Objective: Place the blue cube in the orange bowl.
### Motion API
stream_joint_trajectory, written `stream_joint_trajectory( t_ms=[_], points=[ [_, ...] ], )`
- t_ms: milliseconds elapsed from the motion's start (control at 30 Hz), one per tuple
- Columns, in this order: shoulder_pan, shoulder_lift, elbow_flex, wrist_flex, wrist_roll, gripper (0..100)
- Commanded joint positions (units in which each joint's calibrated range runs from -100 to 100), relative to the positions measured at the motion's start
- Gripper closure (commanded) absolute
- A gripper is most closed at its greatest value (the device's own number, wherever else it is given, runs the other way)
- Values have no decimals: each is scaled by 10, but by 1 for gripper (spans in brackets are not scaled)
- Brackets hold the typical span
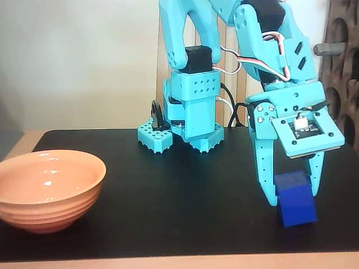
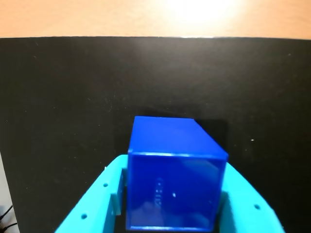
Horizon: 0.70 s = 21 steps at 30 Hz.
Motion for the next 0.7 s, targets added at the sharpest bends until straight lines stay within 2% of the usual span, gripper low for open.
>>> stream_joint_trajectory(
  t_ms=[0, 667],
  points=[
    [-1, -55, -18, -6, 6, 82],
    [0, -52, -18, -6, 6, 83]
  ],
)
